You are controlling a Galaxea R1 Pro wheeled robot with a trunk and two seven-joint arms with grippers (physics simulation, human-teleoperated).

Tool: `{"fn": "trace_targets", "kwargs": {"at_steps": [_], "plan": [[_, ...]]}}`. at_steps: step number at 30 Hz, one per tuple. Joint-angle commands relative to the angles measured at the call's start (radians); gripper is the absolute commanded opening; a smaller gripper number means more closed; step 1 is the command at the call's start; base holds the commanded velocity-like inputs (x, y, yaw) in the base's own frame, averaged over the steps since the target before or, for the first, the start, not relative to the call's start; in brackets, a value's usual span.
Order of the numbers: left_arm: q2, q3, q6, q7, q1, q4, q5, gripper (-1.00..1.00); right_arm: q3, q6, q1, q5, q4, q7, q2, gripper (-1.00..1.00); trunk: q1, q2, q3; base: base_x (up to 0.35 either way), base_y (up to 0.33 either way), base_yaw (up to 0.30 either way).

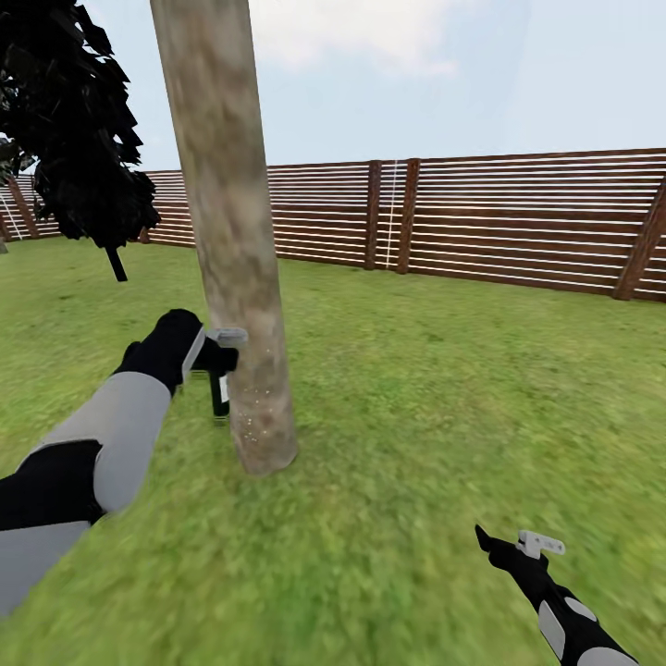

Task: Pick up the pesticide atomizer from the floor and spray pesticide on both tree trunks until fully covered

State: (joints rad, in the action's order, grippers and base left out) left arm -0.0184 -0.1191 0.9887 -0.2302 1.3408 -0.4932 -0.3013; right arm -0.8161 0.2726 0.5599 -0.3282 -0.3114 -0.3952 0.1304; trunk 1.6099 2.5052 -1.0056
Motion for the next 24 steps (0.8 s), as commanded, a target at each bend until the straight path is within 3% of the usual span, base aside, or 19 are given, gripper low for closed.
{"fn": "trace_targets", "kwargs": {"at_steps": [1, 8, 10, 15, 19, 24], "plan": [[0.000, 0.001, 0.000, 0.000, 0.010, 0.000, -0.001, -1.00, 0.000, 0.000, 0.000, 0.000, 0.000, 0.000, 0.000, 1.00, 0.000, 0.000, 0.000, 0.000, 0.000, 0.000], [0.008, 0.002, 0.003, -0.001, 0.156, 0.006, 0.001, -1.00, 0.000, 0.000, 0.000, -0.002, 0.000, 0.001, 0.000, 1.00, 0.000, 0.000, 0.000, 0.000, 0.000, 0.000], [0.008, 0.002, 0.004, -0.001, 0.227, 0.031, 0.001, -1.00, 0.000, 0.000, 0.000, -0.002, 0.000, 0.000, 0.000, 1.00, 0.000, 0.000, 0.000, 0.000, 0.000, 0.000], [0.008, 0.002, 0.004, -0.001, 0.310, 0.049, 0.001, -1.00, 0.000, 0.000, 0.000, -0.002, 0.000, 0.000, 0.000, 1.00, 0.000, 0.000, 0.000, 0.000, 0.000, 0.000], [0.006, 0.002, 0.005, -0.001, 0.406, 0.121, 0.002, -1.00, 0.000, 0.000, 0.000, -0.002, 0.000, 0.000, 0.000, 1.00, 0.000, 0.000, 0.000, 0.000, 0.000, 0.000], [-0.002, 0.007, 0.005, -0.001, 0.431, 0.142, 0.002, -1.00, 0.000, 0.000, 0.000, -0.002, 0.000, 0.001, 0.000, 1.00, 0.000, 0.000, 0.000, 0.000, 0.000, 0.000]]}}
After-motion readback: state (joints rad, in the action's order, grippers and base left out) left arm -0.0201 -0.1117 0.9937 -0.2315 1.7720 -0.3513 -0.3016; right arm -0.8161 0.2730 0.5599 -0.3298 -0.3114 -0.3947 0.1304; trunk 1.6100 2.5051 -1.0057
